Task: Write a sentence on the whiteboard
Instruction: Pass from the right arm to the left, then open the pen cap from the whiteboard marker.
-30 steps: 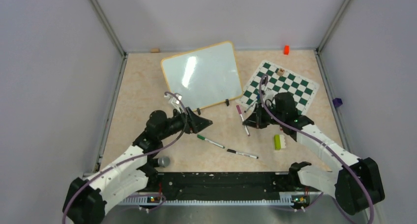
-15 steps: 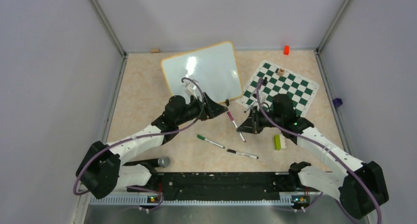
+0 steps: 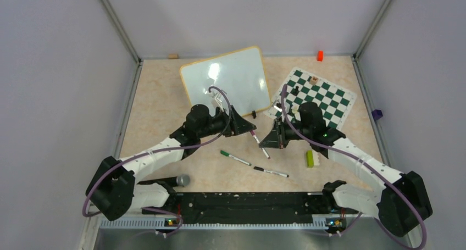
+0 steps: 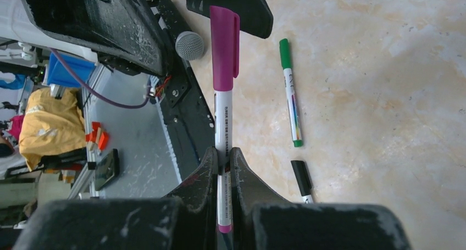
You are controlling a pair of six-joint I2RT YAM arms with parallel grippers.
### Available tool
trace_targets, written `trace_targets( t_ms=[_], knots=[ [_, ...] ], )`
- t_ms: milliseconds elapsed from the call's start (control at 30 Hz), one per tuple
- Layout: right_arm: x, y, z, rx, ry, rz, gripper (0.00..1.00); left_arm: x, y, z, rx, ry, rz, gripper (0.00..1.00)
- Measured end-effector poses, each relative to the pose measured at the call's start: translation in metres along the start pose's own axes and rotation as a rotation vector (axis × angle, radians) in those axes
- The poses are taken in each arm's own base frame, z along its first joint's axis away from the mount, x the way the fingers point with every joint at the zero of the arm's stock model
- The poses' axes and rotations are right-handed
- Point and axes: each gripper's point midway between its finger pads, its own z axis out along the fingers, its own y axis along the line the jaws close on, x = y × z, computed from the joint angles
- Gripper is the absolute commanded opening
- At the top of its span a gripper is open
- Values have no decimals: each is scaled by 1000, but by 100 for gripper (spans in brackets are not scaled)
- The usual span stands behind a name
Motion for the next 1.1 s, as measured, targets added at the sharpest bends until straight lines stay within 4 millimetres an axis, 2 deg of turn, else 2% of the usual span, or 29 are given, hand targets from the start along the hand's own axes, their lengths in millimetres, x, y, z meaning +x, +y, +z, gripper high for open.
trace_targets(
  t_ms=[267,333,433,567,600,667,767,833,933,1100],
  knots=[
    [-3,8,4,-20,2,-23,0,6,-12,-2,46,51,-5,45],
    [-2,9,4,-25,6,-26,0,7,-13,-2,51,55,-5,31],
    [-1,13,5,-39,13,-32,0,7,-13,-2,51,57,-15,1],
    [-1,15,6,-42,16,-34,1,7,-14,-2,62,62,-8,0],
    [-1,14,5,-41,17,-33,20,7,-14,-2,63,63,-8,0],
    [0,15,5,-41,19,-20,46,7,-14,-1,63,64,-10,0],
    [-8,18,6,-41,-14,-9,67,7,-17,-2,77,54,-14,0],
    [-18,22,4,-42,-68,-17,72,6,-18,-7,83,27,-22,0],
    [-30,29,-2,-52,-171,-8,73,-1,-25,-15,109,-42,-37,0],
    [-53,41,-11,-101,-370,89,70,-30,-47,-34,219,-249,-85,0]
  ],
)
